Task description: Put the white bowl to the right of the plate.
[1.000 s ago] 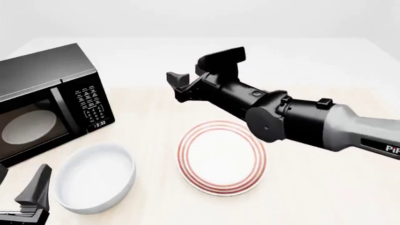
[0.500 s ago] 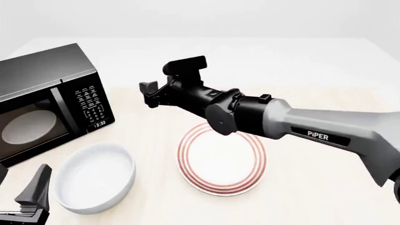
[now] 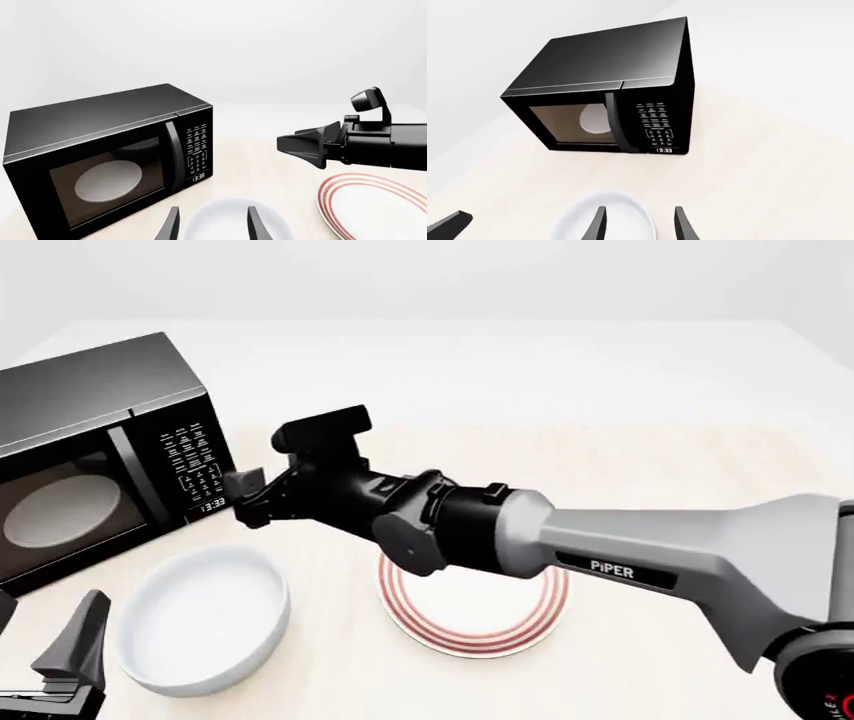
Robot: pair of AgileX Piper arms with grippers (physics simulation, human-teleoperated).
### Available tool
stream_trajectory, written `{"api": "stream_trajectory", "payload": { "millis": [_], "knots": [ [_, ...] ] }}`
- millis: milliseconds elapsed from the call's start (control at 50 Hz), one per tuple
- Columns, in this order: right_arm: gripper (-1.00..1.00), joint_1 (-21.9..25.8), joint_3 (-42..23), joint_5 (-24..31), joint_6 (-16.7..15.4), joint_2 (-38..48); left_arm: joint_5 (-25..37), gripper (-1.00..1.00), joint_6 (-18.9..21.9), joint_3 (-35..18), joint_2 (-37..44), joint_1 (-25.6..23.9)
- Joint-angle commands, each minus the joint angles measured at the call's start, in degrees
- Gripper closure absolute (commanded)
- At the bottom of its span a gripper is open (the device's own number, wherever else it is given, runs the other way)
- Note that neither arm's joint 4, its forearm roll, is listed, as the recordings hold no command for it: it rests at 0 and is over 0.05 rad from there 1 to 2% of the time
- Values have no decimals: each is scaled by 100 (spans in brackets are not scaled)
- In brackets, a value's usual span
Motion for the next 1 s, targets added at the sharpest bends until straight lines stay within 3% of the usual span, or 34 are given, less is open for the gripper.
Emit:
{"api": "stream_trajectory", "payload": {
  "millis": [20,540,1000],
  "knots": [
    [-100,78,63,-61,100,46,0,-100,0,0,0,0],
    [-100,-41,255,-423,574,416,0,-100,0,0,0,0],
    [-100,-9,-6,-199,908,843,0,-100,0,0,0,0]
  ]
}}
